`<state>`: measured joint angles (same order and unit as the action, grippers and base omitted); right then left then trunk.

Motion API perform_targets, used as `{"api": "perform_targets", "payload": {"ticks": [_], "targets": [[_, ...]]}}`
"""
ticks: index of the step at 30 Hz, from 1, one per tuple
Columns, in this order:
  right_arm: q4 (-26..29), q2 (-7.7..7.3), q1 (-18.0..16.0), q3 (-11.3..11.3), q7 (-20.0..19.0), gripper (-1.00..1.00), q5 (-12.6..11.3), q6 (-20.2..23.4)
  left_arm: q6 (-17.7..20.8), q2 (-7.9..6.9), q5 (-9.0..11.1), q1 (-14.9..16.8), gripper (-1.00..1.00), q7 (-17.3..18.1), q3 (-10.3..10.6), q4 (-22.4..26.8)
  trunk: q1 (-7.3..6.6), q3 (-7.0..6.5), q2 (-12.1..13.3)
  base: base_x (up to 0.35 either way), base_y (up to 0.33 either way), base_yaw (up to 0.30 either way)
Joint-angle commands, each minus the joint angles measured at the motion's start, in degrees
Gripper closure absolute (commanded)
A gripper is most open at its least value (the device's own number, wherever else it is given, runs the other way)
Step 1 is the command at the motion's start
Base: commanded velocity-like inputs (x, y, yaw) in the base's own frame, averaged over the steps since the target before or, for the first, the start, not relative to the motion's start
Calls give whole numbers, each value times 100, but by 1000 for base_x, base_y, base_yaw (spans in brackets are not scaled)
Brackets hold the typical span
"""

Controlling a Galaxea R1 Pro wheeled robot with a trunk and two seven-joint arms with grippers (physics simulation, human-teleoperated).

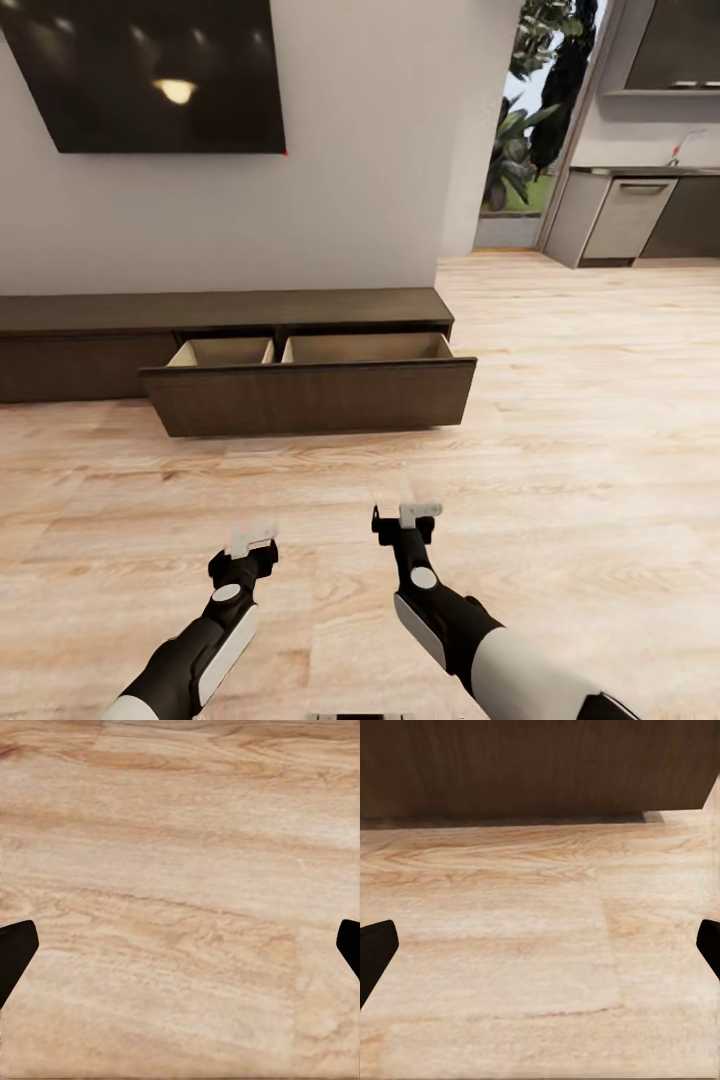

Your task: Place each of the two pumpkins and all three candles from the living room inside a cabinet in the living room (use any cabinet), then make sure every cabinet is closed, and position the cauldron so it is next to a table in the living room.

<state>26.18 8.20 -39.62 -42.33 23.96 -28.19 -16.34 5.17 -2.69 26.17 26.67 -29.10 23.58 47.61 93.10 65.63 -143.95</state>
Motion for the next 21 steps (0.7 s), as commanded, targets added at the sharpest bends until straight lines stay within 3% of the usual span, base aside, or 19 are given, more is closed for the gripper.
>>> {"api": "perform_targets", "payload": {"ticks": [1, 10, 14, 16, 21], "targets": [[-6, -2, -7, -48, 31, -100, -60, -55, 28, -11, 26, 5, -100, -47, 33, 11, 1, 28, -4, 0, 0, 0], [-38, -16, -2, -49, 10, -100, -80, -256, 29, -19, 17, 5, -100, -37, 55, 22, 24, 227, -16, 0, 0, 0], [-152, -19, -2, -59, -54, -100, -72, -263, 23, -20, -135, 5, -100, -47, 150, 56, 35, 316, -21, 0, 0, 0], [-344, -20, -2, -63, -119, -100, -59, -270, 14, -17, -308, 5, -100, -56, 271, 55, 37, 338, -23, 0, 0, 0], [-462, -20, -2, -106, -215, -100, 41, -279, 15, -16, -393, 4, -100, -42, 333, 55, 37, 338, -23, 0, 0, 0]]}}
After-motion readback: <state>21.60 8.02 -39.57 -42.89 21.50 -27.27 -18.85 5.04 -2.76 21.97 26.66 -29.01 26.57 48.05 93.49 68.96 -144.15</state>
